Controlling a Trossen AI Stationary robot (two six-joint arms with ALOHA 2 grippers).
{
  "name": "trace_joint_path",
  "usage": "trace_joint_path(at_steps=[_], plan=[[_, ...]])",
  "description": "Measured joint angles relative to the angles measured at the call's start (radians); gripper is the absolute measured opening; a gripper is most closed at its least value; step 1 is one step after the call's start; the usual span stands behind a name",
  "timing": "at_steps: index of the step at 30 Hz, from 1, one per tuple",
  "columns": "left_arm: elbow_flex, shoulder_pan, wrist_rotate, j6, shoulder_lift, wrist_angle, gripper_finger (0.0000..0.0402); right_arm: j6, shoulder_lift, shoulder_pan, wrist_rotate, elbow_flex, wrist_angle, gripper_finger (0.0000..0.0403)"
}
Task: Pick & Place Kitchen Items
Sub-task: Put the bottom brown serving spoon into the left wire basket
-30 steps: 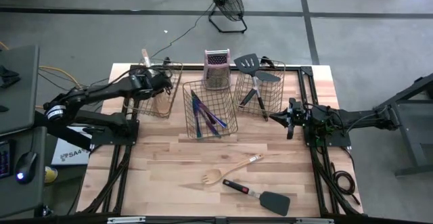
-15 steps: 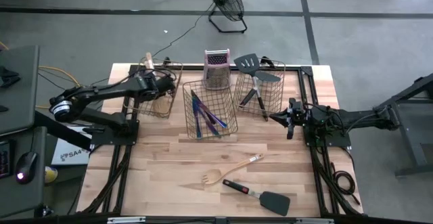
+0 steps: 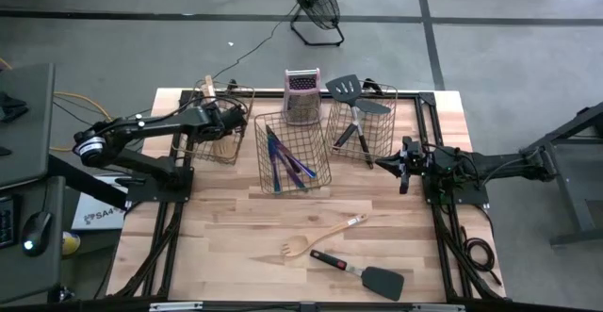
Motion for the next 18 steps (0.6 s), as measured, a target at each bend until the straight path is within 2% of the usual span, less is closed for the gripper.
trace_joint_path(at_steps=[12, 18], plan=[[0.0, 0.0, 0.011, 0.021, -0.016, -0.007, 0.0111, 0.0, 0.0, 0.0, 0.0, 0.0, 0.0, 0.0002], [0.0, 0.0, 0.007, 0.084, -0.055, -0.019, 0.0167, 0.0, 0.0, 0.0, 0.0, 0.0, 0.0, 0.0002]])
